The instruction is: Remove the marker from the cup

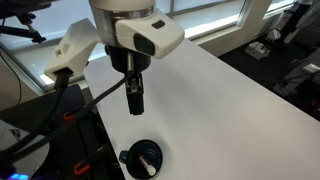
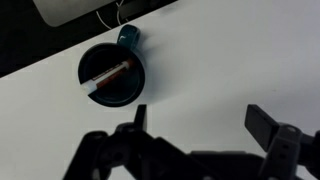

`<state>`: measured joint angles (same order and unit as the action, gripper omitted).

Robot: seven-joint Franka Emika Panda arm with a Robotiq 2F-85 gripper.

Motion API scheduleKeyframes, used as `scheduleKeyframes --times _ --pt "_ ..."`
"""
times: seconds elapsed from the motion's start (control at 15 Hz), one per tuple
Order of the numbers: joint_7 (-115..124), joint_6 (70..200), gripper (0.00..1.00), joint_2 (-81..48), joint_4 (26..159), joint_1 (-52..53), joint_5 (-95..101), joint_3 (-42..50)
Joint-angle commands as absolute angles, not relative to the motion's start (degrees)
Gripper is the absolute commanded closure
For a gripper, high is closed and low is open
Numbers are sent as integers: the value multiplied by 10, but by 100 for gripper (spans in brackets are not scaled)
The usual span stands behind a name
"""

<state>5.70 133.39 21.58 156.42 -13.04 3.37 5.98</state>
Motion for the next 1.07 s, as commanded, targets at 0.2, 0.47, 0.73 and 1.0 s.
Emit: scheduleKeyframes --times 0.2,0.47,0.73,1.0 --pt "58 1333 0 217 1564 -125 36 64" --pt "130 1409 0 205 1574 -138 49 45" --pt "255 1583 0 157 1602 -193 129 13" --pt "427 1632 0 109 1591 -298 290 -33"
